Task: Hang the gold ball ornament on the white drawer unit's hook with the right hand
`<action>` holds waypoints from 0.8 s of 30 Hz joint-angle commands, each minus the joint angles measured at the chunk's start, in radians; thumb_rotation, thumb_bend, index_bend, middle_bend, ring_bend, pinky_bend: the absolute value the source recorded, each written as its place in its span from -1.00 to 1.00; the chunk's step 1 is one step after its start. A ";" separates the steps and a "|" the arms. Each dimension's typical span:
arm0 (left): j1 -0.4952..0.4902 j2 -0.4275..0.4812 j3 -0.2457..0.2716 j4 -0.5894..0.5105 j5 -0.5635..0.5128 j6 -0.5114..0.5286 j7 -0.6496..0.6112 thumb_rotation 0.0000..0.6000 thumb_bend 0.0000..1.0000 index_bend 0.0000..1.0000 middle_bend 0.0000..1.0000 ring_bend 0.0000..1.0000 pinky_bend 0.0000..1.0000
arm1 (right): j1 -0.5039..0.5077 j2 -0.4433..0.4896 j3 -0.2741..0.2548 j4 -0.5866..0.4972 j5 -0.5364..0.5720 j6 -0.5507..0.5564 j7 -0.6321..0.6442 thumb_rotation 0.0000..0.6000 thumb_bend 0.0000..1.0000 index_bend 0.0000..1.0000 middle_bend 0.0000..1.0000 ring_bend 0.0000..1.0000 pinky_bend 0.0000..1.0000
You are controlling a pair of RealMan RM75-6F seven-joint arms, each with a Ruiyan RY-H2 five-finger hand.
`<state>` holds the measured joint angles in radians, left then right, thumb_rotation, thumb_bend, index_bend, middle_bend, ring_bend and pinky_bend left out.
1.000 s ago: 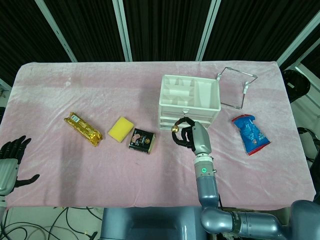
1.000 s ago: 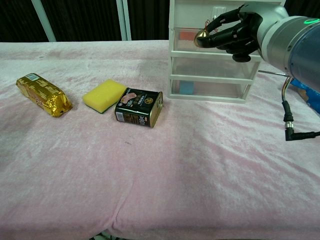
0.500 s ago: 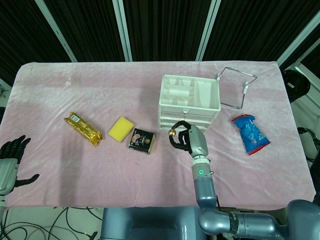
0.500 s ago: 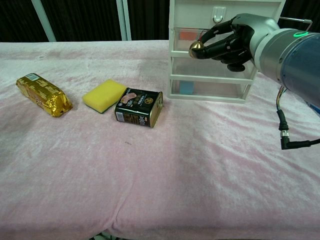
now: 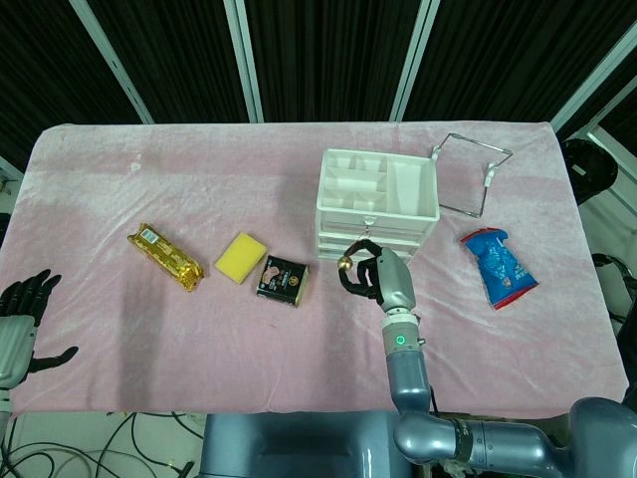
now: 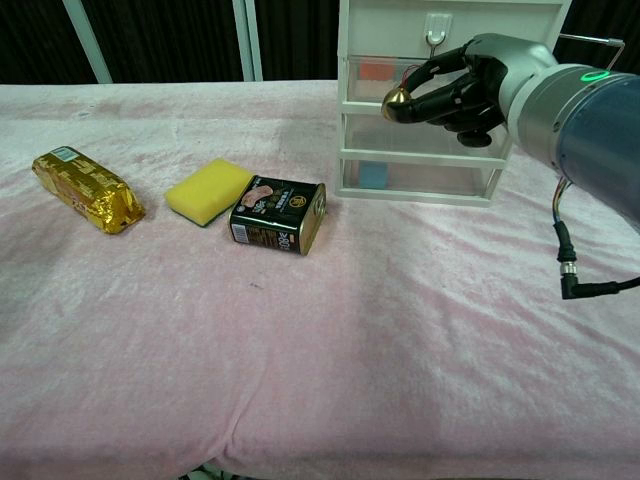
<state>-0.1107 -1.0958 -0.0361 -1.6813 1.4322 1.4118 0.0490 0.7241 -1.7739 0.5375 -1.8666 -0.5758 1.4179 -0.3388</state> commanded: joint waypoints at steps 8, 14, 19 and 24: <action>0.000 0.000 0.000 -0.001 -0.001 -0.001 0.001 1.00 -1.00 -1.00 -1.00 -1.00 -1.00 | 0.001 0.007 -0.022 0.011 0.036 -0.013 -0.045 1.00 -0.46 -0.20 0.69 0.94 0.87; 0.000 0.001 0.000 -0.001 -0.001 -0.001 0.000 1.00 -1.00 -1.00 -1.00 -1.00 -1.00 | 0.002 0.006 -0.027 0.006 0.043 -0.005 -0.060 1.00 -0.63 -0.68 0.69 0.94 0.87; 0.000 0.001 0.001 -0.001 0.000 -0.001 -0.001 1.00 -1.00 -1.00 -1.00 -1.00 -1.00 | -0.006 0.011 -0.032 -0.005 0.039 0.001 -0.059 1.00 -0.70 -0.96 0.68 0.94 0.87; 0.001 0.001 0.002 -0.001 0.004 0.001 0.000 1.00 -1.00 -1.00 -1.00 -1.00 -1.00 | -0.022 0.026 -0.043 -0.027 0.028 0.006 -0.057 1.00 -0.71 -0.96 0.68 0.94 0.87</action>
<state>-0.1099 -1.0951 -0.0340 -1.6821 1.4356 1.4124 0.0492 0.7052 -1.7510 0.4970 -1.8907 -0.5448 1.4226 -0.3963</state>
